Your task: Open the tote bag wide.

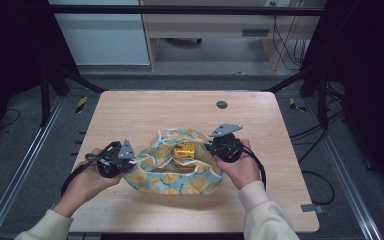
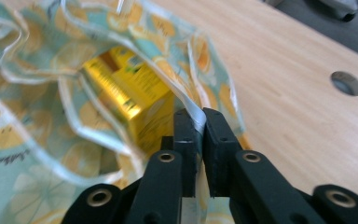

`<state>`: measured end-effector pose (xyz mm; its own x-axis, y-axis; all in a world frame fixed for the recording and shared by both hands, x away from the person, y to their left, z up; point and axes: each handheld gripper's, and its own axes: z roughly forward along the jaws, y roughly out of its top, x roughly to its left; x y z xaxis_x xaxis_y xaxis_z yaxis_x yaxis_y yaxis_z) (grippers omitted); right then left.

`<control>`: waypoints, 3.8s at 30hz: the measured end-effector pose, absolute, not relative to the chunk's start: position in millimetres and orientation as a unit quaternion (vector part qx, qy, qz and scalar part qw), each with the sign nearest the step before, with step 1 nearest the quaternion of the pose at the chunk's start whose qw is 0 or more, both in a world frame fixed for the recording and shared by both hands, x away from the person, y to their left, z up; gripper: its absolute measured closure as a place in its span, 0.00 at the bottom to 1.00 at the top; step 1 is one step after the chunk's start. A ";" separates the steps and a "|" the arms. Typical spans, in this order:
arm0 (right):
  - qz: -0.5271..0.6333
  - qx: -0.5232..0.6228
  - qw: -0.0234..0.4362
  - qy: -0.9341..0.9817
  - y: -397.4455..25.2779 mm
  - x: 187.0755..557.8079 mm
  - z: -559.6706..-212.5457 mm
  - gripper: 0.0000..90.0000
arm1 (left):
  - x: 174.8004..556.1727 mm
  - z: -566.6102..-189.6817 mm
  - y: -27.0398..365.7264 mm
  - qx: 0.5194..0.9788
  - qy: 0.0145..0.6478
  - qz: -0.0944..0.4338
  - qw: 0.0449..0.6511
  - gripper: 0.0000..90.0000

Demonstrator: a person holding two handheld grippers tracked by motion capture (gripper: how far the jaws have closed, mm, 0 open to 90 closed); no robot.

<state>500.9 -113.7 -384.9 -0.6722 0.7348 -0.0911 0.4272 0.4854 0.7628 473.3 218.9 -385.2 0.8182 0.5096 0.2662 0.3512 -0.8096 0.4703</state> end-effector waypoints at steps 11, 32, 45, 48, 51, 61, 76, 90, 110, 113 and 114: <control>0.346 0.374 0.207 0.835 -110.1 539.3 -391.5 0.97 | 500.4 -396.4 204.9 0.923 0.256 0.193 0.215 0.96; 0.304 0.404 0.170 0.846 -126.4 546.0 -437.1 0.95 | 496.2 -443.5 190.6 0.933 0.256 0.153 0.202 0.96; 0.328 0.394 0.204 0.834 -125.7 533.2 -418.7 0.61 | 485.0 -437.2 191.4 0.925 0.253 0.183 0.216 0.69; 0.339 0.388 0.220 0.828 -126.2 525.2 -404.0 0.50 | 481.5 -423.3 191.1 0.919 0.252 0.202 0.227 0.52; 0.350 0.384 0.232 0.822 -126.9 516.2 -392.0 0.42 | 478.6 -410.0 191.7 0.914 0.247 0.213 0.240 0.44; 0.367 0.363 0.246 0.821 -123.7 487.8 -370.9 0.27 | 475.3 -376.8 191.5 0.900 0.244 0.235 0.276 0.32; 0.372 0.371 0.232 0.819 -129.2 430.0 -400.4 0.31 | 517.9 -385.1 182.2 0.896 0.263 0.232 0.271 0.39; 0.344 0.410 0.196 0.821 -127.7 423.8 -452.6 0.26 | 543.1 -409.8 162.9 0.908 0.270 0.188 0.260 0.51; 0.379 0.408 0.197 0.807 -148.9 438.7 -446.5 0.93 | 545.6 -408.2 157.2 0.901 0.280 0.189 0.274 0.99; 0.389 0.413 0.207 0.797 -157.9 447.7 -442.0 0.94 | 550.9 -404.6 157.8 0.896 0.290 0.193 0.274 0.99; 0.389 0.416 0.207 0.795 -159.6 450.4 -442.9 0.94 | 552.9 -405.9 157.3 0.896 0.294 0.192 0.273 0.99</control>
<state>450.4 -159.6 -442.9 -0.5684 0.8227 -0.0060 0.4997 0.3510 0.7919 552.9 157.3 -405.9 0.7537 0.6312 0.1830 0.4218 -0.6781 0.6019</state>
